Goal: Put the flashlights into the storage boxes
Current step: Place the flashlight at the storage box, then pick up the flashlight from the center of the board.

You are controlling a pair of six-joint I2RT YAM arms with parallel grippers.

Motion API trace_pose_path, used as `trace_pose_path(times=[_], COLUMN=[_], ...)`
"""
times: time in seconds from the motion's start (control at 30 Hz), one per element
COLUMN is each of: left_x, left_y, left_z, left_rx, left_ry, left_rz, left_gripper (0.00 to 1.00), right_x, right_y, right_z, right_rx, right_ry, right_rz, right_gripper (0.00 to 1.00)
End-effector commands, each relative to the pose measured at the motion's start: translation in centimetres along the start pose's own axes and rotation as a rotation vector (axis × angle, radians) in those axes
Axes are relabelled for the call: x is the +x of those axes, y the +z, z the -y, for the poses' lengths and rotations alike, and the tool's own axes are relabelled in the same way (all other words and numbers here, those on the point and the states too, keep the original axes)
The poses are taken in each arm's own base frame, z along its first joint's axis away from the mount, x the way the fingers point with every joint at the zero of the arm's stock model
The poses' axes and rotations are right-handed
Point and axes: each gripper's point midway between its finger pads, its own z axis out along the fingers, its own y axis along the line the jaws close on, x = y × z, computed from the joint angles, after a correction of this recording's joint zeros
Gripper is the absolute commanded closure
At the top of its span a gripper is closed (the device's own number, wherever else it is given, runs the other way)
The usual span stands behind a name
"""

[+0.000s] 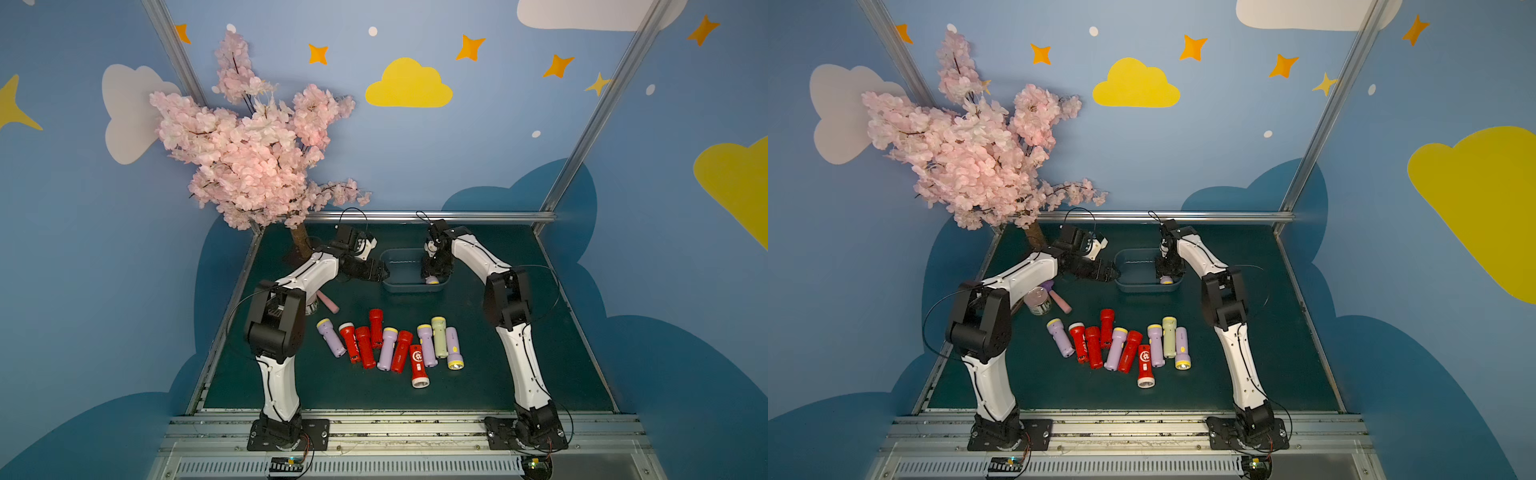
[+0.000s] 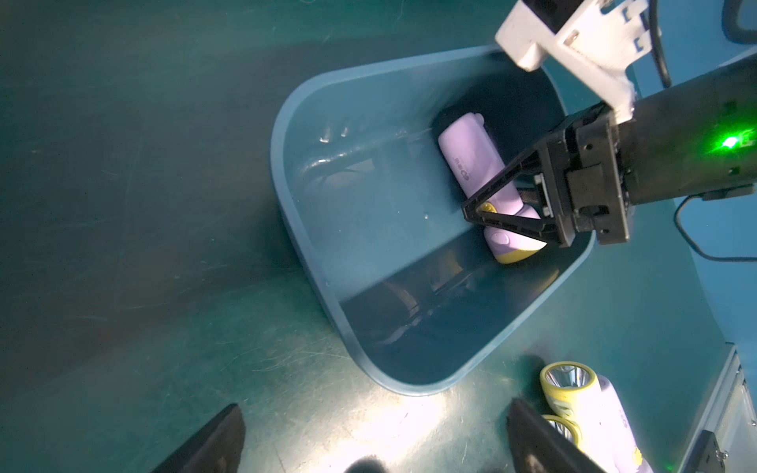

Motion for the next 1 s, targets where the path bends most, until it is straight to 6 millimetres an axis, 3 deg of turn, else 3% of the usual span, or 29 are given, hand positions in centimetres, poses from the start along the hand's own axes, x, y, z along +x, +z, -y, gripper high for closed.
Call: trace_pose_path(times=[0.0,0.2,0.37,0.73,0.97], left_x=[0.1,0.3,0.1,0.0,0.8], left_y=[-0.4,-1.1,-2.3,-6.4,-7.4], left_z=[0.9,1.4,2.4,8.1,9.9], left_rx=[0.017,0.009,0.011,0.058,0.083], left_ry=[0.004,0.010,0.021,0.137,0.151], left_rz=[-0.009,0.000,0.018,0.045,0.043], left_gripper=[0.01,0.01,0.01,0.01,0.01], right_x=[-1.2,-2.9,-1.8,7.6,14.7], right_y=[-5.3,-10.4,-12.6,-12.5,-12.1], right_z=[-0.6,-1.4,-1.4,-0.2,-0.8], right_rx=[0.017,0.020,0.030,0.019,-0.011], right_ry=[-0.033,-0.056,-0.047,0.027,0.083], right_rz=[0.087,0.194,0.187,0.048,-0.038], right_gripper=[0.46,0.43,0.43,0.44,0.45])
